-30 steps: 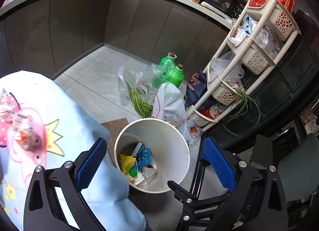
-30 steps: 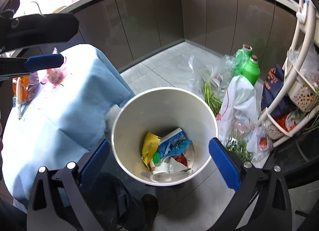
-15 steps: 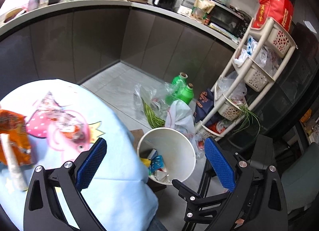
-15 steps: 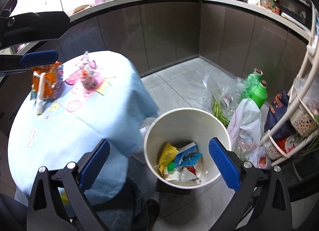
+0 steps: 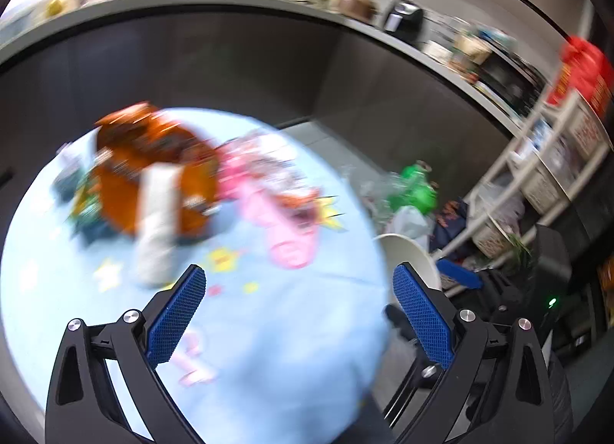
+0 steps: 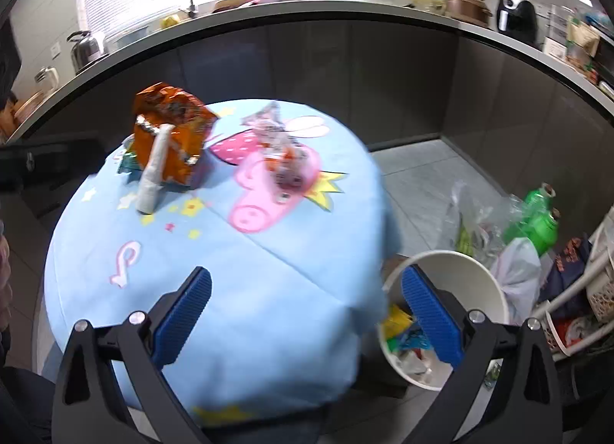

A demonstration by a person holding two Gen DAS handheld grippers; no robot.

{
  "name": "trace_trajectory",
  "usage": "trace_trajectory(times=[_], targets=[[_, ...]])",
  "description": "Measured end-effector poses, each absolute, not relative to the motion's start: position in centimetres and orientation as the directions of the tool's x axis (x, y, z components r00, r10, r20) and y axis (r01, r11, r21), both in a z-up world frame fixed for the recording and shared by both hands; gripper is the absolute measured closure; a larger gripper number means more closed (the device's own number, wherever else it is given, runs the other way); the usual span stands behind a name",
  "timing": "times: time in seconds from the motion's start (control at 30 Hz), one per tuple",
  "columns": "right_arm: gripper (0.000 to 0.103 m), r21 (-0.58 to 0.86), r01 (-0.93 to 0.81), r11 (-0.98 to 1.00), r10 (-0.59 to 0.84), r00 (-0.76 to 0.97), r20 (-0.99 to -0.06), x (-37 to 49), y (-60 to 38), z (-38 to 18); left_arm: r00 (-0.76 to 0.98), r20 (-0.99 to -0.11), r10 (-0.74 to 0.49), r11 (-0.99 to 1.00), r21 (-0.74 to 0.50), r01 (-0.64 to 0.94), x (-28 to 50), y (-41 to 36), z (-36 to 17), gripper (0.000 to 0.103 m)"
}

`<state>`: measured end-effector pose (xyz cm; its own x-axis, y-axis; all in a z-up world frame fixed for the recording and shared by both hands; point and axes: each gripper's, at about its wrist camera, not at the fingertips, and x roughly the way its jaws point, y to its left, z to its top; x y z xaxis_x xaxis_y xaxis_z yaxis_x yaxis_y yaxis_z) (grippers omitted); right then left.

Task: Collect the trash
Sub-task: 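Grasp the white tissue with the left tool while the right tool grasps the white-orange wrapper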

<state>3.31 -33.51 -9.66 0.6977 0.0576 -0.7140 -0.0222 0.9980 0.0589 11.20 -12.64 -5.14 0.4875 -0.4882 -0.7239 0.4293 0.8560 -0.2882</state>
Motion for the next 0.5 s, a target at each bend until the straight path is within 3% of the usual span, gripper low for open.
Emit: trace_trajectory(times=[0.13, 0.3, 0.5], targets=[[0.003, 0.100, -0.066, 0.993, 0.118, 0.669, -0.734, 5.5, -30.3, -9.8, 0.527, -0.741, -0.416, 0.907, -0.297, 0.298, 11.8, -6.5, -6.4, 0.009], [0.003, 0.050, -0.174, 0.984, 0.151, 0.636, -0.757, 7.9, -24.9, -10.2, 0.555, -0.750, -0.360, 0.931, -0.323, 0.167, 12.5, -0.3, -7.4, 0.009], [0.003, 0.047, -0.235, 0.971, 0.187, 0.619, -0.763, 10.1, -20.9, -10.6, 0.571, -0.751, -0.331, 0.938, -0.327, 0.114, 12.7, 3.0, -8.0, 0.009]])
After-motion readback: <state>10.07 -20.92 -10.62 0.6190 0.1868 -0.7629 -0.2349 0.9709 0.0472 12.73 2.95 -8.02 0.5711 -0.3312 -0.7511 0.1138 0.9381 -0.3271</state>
